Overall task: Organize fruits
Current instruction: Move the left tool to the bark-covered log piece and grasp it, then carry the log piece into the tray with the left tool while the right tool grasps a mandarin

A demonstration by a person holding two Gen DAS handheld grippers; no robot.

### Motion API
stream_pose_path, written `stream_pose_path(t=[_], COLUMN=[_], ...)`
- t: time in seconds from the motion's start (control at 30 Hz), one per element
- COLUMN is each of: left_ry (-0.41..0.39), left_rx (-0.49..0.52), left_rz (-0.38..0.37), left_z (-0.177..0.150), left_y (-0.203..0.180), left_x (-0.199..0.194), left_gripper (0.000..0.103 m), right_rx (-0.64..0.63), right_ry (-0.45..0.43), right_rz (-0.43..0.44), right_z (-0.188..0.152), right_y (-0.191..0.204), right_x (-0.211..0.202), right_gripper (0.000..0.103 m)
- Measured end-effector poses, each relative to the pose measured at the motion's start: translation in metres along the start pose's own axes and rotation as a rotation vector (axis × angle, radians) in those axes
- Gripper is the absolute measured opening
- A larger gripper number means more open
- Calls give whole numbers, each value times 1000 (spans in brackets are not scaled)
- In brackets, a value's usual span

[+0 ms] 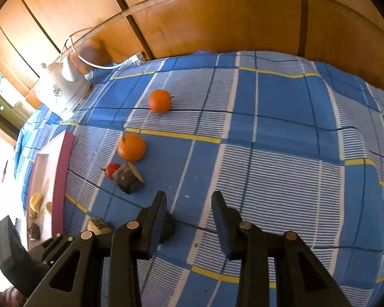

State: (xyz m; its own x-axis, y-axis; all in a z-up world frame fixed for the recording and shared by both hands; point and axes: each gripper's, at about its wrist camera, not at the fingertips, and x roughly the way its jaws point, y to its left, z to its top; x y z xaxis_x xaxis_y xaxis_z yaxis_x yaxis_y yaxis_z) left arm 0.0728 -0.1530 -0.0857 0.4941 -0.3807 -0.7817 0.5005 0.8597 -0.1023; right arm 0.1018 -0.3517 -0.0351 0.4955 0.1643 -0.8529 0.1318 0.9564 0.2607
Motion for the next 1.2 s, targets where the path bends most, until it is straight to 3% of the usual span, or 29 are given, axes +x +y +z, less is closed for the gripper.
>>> stream_pose_path(t=[0.23, 0.37, 0.7, 0.77, 0.83, 0.87, 1.03, 1.2], left_ry=[8, 4, -3, -2, -2, -2, -1, 0], left_rx=[-26, -43, -60, -58, -56, -57, -61, -58], left_rz=[-34, -50, -73, -72, -72, -74, -73, -65], left_z=[0, -1, -2, -2, -2, -3, -3, -3], left_y=[6, 9, 12, 12, 12, 12, 12, 10], left_x=[1, 1, 2, 1, 1, 1, 1, 1], left_gripper=[24, 24, 24, 24, 24, 24, 24, 25], right_rx=[-40, -61, -59, -66, -83, -94, -133, -158], right_ry=[-26, -30, 51, 87, 131, 133, 62, 58], right_rz=[47, 42, -98, -110, -126, -128, -105, -101], right_z=[45, 75, 130, 132, 131, 129, 115, 84], right_y=[24, 39, 58, 59, 60, 61, 60, 35], right_x=[16, 39, 109, 120, 131, 131, 95, 50], right_gripper=[37, 49, 57, 57, 39, 36, 35, 35])
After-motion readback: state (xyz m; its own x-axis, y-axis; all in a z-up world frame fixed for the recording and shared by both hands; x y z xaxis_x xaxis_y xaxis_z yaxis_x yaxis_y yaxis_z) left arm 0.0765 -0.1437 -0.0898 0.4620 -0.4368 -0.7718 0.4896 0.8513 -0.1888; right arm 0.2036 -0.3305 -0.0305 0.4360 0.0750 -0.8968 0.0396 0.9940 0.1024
